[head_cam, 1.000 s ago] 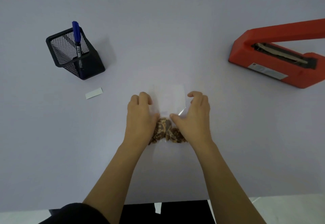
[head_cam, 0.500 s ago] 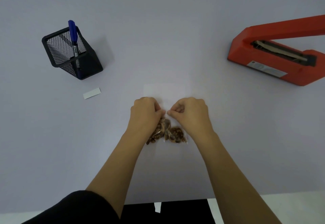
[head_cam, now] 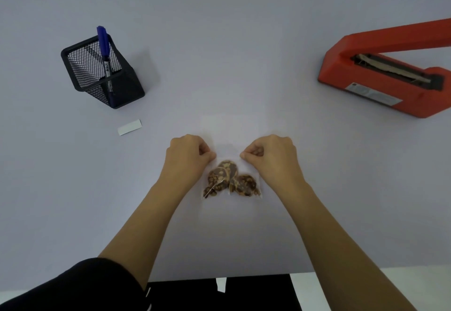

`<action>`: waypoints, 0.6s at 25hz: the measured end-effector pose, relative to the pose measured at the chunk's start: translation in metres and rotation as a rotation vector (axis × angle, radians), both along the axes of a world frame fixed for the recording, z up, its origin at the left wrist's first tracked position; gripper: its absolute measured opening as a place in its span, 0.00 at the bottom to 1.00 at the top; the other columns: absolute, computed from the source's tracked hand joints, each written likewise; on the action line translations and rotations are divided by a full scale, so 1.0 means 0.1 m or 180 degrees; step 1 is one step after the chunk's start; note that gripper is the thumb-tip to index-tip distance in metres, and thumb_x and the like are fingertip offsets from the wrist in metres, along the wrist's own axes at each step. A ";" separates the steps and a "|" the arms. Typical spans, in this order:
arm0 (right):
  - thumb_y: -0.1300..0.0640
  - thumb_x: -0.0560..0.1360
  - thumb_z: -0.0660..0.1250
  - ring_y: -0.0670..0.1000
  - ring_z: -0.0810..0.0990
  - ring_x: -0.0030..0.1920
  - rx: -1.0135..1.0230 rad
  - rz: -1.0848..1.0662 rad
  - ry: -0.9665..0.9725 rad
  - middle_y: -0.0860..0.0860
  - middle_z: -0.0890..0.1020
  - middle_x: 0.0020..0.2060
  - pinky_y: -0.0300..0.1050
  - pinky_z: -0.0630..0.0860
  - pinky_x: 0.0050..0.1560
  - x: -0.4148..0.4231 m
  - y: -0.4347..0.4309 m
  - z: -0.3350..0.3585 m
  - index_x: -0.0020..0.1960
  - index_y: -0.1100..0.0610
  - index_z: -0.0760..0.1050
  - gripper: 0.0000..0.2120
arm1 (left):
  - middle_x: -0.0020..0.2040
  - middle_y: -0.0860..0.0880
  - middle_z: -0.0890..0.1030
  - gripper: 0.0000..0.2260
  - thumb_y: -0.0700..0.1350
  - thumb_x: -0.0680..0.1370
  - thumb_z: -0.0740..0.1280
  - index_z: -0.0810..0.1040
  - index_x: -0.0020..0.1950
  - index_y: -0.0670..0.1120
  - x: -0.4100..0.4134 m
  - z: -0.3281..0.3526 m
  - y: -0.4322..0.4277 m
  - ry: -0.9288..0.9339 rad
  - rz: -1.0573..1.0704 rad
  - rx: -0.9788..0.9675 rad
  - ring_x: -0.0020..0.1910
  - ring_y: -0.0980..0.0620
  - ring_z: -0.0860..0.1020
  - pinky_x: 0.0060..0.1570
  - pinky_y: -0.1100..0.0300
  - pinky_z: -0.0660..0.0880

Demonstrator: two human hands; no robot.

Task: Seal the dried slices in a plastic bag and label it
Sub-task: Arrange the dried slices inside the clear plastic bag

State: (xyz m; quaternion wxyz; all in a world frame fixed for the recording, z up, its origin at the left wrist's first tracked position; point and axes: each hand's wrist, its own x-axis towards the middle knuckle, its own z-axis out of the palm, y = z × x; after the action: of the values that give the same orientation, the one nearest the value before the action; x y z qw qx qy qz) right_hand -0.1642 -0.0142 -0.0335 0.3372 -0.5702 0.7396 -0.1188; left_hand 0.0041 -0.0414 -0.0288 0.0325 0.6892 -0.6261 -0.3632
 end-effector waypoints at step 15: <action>0.65 0.73 0.66 0.51 0.79 0.51 -0.0136 0.0813 0.0107 0.52 0.82 0.52 0.38 0.70 0.50 0.04 -0.07 -0.01 0.55 0.56 0.80 0.13 | 0.52 0.46 0.81 0.12 0.33 0.75 0.64 0.82 0.53 0.44 0.04 -0.17 0.03 0.0310 -0.1256 -0.0751 0.52 0.44 0.75 0.51 0.63 0.65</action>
State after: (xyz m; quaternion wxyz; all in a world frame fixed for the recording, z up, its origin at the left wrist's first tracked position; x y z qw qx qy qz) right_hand -0.1605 -0.0209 -0.0341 0.3249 -0.6687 0.6638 -0.0810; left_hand 0.0081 -0.0383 -0.0459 0.0713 0.5265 -0.7845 -0.3197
